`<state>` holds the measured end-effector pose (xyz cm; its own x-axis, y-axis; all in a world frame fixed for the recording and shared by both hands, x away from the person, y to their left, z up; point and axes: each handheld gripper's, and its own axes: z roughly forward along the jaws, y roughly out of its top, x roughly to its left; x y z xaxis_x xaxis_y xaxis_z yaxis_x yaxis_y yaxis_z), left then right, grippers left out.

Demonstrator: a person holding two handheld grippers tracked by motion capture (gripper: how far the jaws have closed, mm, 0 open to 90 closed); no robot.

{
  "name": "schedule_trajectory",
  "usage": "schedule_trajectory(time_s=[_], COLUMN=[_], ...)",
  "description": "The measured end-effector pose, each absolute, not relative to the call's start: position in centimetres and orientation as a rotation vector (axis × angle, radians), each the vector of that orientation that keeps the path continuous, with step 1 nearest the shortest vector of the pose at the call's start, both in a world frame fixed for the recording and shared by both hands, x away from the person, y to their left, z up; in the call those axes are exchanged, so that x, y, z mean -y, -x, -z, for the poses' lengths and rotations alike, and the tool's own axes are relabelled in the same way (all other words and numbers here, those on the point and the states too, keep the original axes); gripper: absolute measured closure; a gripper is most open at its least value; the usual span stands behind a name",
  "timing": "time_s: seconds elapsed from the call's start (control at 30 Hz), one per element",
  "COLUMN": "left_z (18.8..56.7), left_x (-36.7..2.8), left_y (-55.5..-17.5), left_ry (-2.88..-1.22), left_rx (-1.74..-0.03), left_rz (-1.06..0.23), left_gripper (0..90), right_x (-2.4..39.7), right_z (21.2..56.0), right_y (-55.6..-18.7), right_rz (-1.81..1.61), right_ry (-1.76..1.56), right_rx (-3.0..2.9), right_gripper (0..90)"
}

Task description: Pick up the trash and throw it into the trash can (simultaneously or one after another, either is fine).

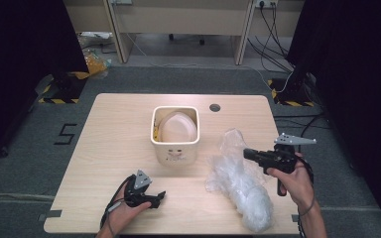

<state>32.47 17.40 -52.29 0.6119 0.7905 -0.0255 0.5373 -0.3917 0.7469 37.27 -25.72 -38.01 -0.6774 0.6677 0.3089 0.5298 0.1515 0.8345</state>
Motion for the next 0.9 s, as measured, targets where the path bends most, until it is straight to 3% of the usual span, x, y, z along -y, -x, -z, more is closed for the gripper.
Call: schedule_trajectory(time_s=[0.37,0.9], left_z=[52.3,52.3], left_x=[-17.4,-17.4], left_y=[-32.5,-32.5], left_ry=[-2.093,-2.089], left_rx=[-1.041,-1.041], left_rz=[-0.435,-0.440], left_gripper=[14.1,14.2], right_x=[25.4,21.7], right_z=[34.9,31.1], right_y=[-37.7,-39.4], right_rz=[-1.654,-1.727], right_ry=[-1.125,-1.005], right_rx=[-2.223,-2.248], right_gripper=[86.4,86.4])
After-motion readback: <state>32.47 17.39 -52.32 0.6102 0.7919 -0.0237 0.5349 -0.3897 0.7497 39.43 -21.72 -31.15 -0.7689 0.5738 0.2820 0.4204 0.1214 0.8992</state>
